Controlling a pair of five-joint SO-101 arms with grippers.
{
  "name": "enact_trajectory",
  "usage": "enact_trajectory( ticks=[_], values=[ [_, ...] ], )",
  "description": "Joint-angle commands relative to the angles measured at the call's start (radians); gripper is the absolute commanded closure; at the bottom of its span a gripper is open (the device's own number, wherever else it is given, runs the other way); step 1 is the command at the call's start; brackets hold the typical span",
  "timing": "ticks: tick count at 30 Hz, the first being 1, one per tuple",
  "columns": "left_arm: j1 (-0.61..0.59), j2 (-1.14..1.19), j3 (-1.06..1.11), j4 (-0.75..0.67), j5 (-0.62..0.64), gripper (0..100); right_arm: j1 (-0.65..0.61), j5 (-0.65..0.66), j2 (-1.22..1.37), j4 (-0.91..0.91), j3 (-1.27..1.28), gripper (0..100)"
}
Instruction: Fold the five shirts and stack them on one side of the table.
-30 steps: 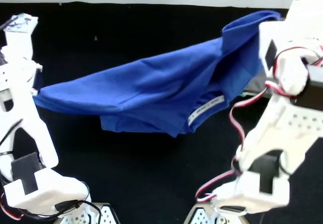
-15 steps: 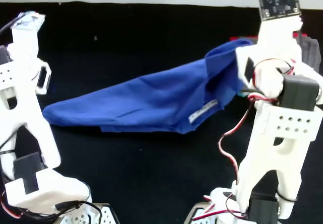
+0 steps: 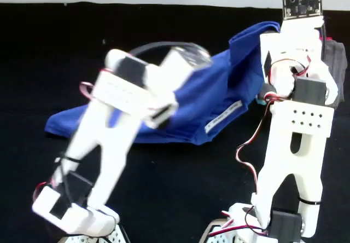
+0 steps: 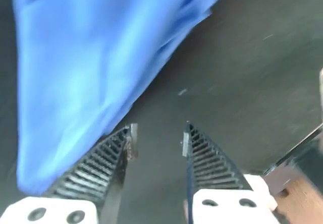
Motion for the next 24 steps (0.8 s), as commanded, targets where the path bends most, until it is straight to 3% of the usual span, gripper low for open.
enact_trajectory(
  ticks=[1, 5, 13, 24],
  values=[
    [0.104, 0.039, 0.033, -0.112, 0.092, 83, 0.016, -0.005, -0.030, -0.030, 0.016, 99.2],
    [0.163, 0.150, 0.036, -0.190, 0.173, 79, 0.039, -0.005, -0.030, -0.025, 0.033, 99.2],
    [0.226, 0.323, 0.035, -0.338, 0.176, 82, 0.120, -0.005, -0.033, -0.025, 0.045, 99.2],
    [0.159, 0.449, 0.021, -0.436, 0.176, 82, 0.124, -0.003, -0.031, -0.024, 0.045, 99.2]
  ],
)
